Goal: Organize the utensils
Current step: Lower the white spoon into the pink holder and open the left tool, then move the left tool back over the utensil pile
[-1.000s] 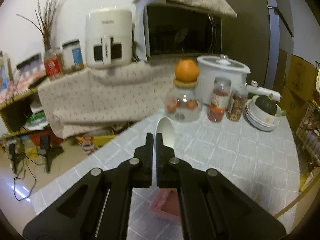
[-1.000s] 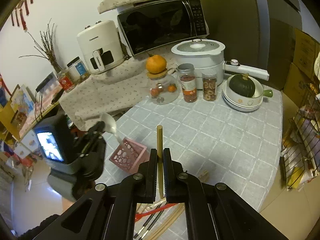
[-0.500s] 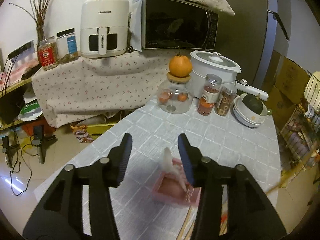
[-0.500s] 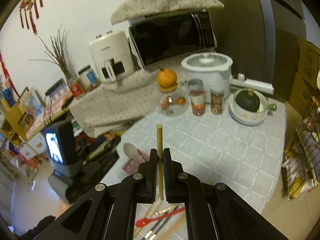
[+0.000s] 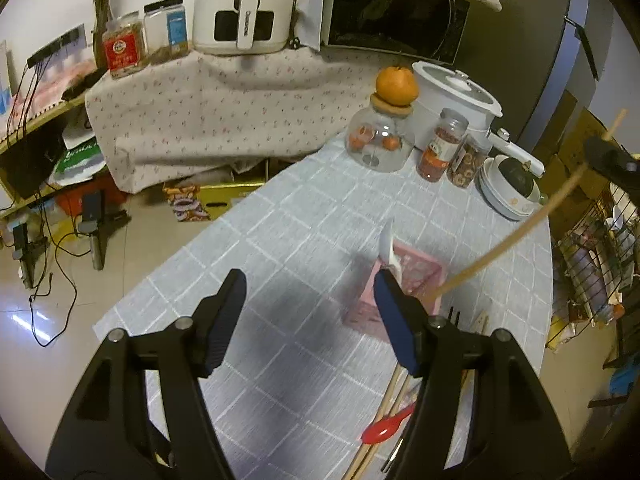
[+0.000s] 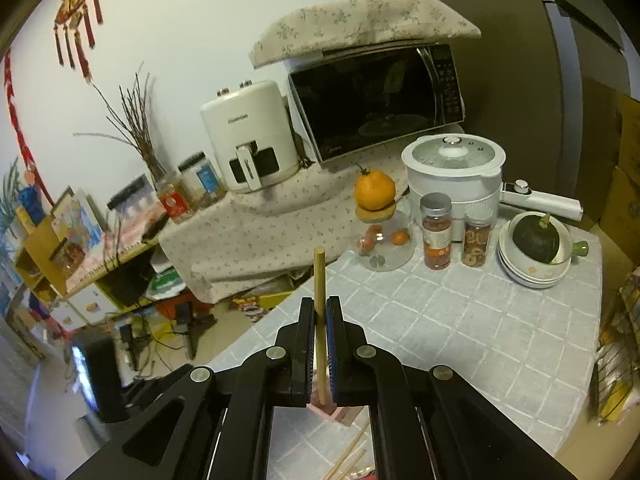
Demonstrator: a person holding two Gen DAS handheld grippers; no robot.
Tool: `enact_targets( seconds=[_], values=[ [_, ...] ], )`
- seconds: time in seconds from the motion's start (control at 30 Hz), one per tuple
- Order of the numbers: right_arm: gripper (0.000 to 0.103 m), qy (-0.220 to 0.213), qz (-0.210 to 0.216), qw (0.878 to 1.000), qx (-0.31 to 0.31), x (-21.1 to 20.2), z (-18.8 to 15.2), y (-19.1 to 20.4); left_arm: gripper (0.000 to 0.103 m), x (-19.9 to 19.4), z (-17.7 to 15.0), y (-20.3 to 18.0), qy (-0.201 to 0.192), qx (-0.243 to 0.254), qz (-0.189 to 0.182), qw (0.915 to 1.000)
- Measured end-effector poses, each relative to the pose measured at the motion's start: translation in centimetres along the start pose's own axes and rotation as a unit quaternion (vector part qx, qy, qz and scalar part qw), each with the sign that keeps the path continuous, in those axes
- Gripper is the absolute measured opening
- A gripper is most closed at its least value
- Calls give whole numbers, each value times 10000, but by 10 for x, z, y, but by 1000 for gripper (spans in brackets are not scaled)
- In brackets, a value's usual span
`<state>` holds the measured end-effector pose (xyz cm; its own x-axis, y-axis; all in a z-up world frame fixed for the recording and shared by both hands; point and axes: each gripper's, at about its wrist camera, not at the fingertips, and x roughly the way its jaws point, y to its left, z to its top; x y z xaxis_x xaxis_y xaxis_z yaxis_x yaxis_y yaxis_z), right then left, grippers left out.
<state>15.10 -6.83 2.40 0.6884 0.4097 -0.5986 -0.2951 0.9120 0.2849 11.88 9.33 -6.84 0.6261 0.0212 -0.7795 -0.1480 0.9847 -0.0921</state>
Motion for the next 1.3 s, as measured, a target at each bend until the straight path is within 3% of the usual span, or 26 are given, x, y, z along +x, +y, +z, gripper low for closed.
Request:
enact_targets(
  seconds=[0.3,0.67,0.83,0.9,0.93,1.1,1.3],
  values=[
    [6,794,-225,9966,-42,61,-13,-3,67,8,-6,-3,299,178,35,9994],
    [8,1112,-120,9932,318,87,-21,-24,67,18,-10,-4,580,192,-81,9981],
    [29,991,-47,9942,407,71,-17,-31,74,24,-13,-6,835,76,-327,9959],
    [44,906,-60,9951,397,60,-16,-35,74,29,-15,-9,1001,23,-475,9938],
    [47,879,-71,9953,392,56,-15,-36,74,30,-17,-9,1065,12,-519,9930],
    [59,882,-166,9945,535,35,-21,-55,74,44,-30,-20,1521,21,-749,9855],
    [62,1294,-582,9883,557,35,-38,-83,74,72,-55,-31,2233,90,-780,9716]
  ],
)
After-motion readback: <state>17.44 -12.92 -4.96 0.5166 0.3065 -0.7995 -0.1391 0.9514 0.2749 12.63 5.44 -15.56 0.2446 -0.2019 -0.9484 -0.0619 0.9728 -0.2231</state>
